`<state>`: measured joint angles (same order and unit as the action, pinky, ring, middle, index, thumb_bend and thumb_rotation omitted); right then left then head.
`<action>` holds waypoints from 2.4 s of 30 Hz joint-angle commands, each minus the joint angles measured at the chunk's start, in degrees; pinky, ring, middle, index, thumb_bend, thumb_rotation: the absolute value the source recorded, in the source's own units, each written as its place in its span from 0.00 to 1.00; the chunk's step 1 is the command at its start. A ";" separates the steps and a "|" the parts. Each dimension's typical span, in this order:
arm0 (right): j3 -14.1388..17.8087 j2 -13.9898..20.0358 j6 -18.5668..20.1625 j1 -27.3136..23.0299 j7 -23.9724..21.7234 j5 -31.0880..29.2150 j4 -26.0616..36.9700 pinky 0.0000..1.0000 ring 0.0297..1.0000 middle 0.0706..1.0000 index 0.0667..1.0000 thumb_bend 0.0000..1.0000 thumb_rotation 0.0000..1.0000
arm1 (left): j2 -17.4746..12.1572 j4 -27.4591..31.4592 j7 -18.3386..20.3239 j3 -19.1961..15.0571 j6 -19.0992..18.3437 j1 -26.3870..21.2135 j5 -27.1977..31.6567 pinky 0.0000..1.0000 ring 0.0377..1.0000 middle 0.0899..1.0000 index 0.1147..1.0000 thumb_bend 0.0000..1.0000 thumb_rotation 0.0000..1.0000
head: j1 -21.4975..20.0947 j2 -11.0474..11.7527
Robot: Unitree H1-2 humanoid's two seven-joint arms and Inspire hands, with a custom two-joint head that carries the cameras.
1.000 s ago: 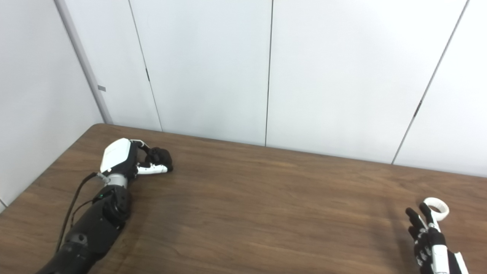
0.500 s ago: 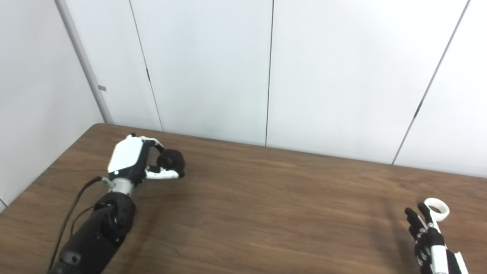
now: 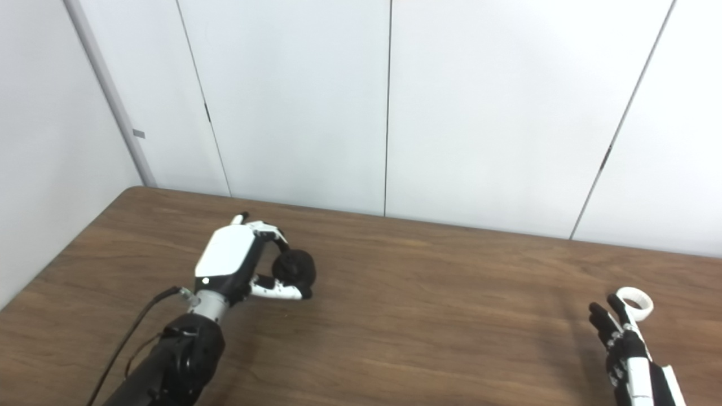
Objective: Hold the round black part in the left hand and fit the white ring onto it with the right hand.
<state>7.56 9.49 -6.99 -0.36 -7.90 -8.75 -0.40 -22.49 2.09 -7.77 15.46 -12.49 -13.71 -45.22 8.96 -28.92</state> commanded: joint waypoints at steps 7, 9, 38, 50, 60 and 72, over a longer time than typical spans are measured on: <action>-2.45 -5.26 2.98 3.56 2.39 1.22 1.35 1.00 0.93 0.90 0.95 0.60 0.99 | 2.10 7.13 3.93 1.88 3.00 2.35 -2.23 1.00 0.91 0.79 0.42 0.52 0.05 | -4.67 -2.15; -2.64 -5.86 3.95 3.51 2.89 1.66 2.42 1.00 0.93 0.90 0.95 0.61 0.98 | 2.58 8.56 5.08 2.21 3.32 3.53 -2.47 1.00 0.92 0.79 0.42 0.52 0.05 | -5.64 -2.63; -5.83 -8.84 13.88 2.99 7.07 4.57 12.98 1.00 0.96 0.91 0.97 0.57 1.00 | 6.89 5.54 5.06 4.98 13.60 14.62 -4.37 1.00 0.89 0.78 0.42 0.52 0.05 | -12.45 -8.97; -5.06 -7.51 16.91 2.97 8.30 6.93 15.84 1.00 0.94 0.89 0.91 0.50 0.92 | 7.92 4.20 2.90 6.38 13.79 16.53 -6.19 1.00 0.90 0.78 0.42 0.52 0.05 | -14.12 -10.89; -2.85 -4.31 20.00 -0.20 8.43 7.27 18.78 0.91 0.92 0.90 0.88 0.52 0.61 | 7.95 4.58 3.11 7.00 13.44 17.44 -6.44 1.00 0.90 0.78 0.42 0.52 0.05 | -16.99 -12.20; -0.05 3.36 26.81 -8.15 10.15 16.09 19.39 0.81 0.87 0.88 0.81 0.60 0.54 | 6.98 5.22 3.78 6.87 13.94 17.65 -6.52 1.00 0.89 0.77 0.42 0.52 0.05 | -21.53 -12.04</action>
<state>6.84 11.71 19.88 -6.12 1.80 6.55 17.57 -14.11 7.76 -5.90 21.63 1.27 2.50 -50.44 -12.56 -40.87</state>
